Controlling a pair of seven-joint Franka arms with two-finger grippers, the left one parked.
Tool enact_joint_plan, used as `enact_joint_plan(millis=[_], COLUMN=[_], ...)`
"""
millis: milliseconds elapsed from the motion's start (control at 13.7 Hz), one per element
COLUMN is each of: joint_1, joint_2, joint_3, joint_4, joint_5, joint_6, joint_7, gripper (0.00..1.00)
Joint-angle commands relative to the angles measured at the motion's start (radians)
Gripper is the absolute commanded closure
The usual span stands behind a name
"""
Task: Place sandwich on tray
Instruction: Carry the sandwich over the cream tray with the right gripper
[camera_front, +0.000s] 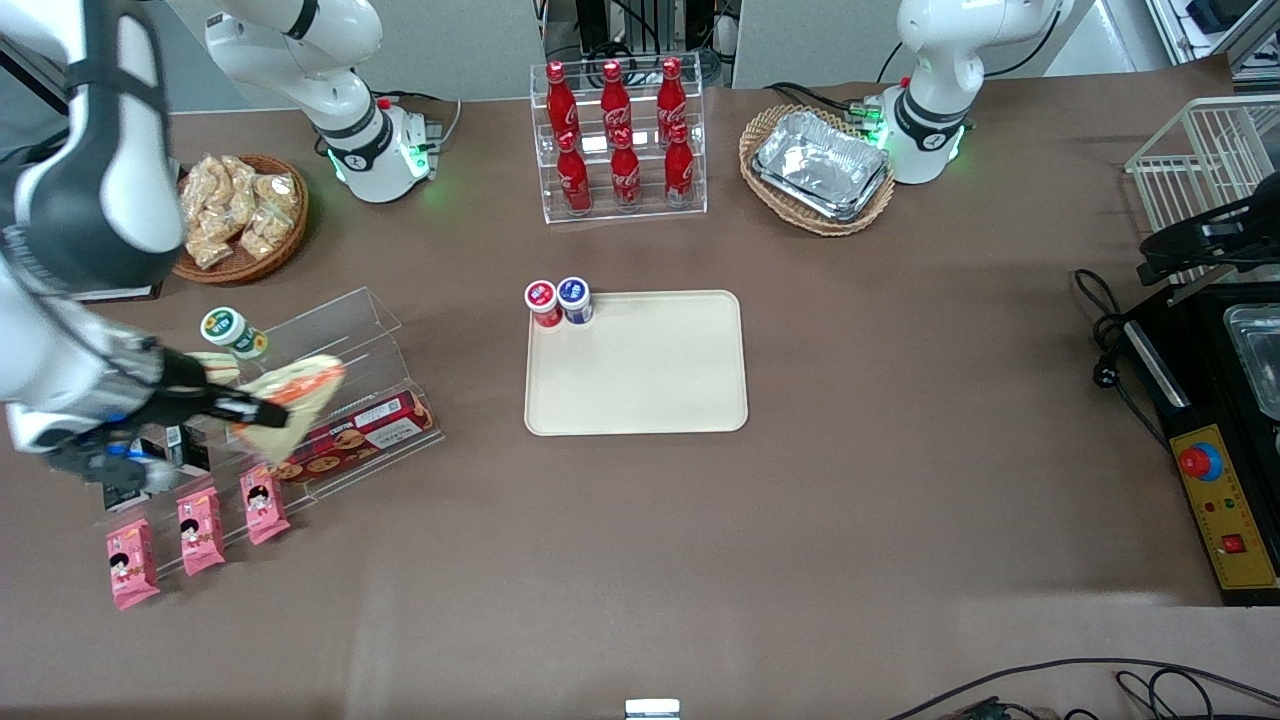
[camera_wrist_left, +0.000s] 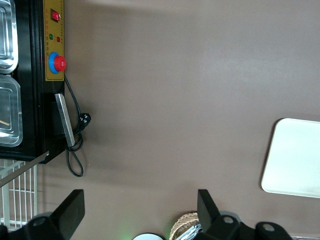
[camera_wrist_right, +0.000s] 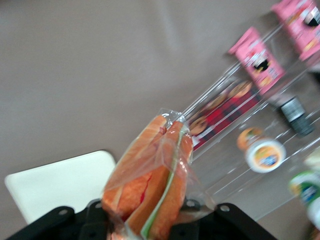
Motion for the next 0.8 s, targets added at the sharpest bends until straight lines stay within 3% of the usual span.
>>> enact_joint_plan(millis=[0,731], joint_1=[0.077,0.286], joint_2=[-0.012,0.136], joint_3=[0.051,0.048], joint_4=[-0.007,-0.030], joint_5=[0.008,0.001], joint_6=[0.008,0.193], joint_7=[0.279,0.743], gripper=[0.58,0.59])
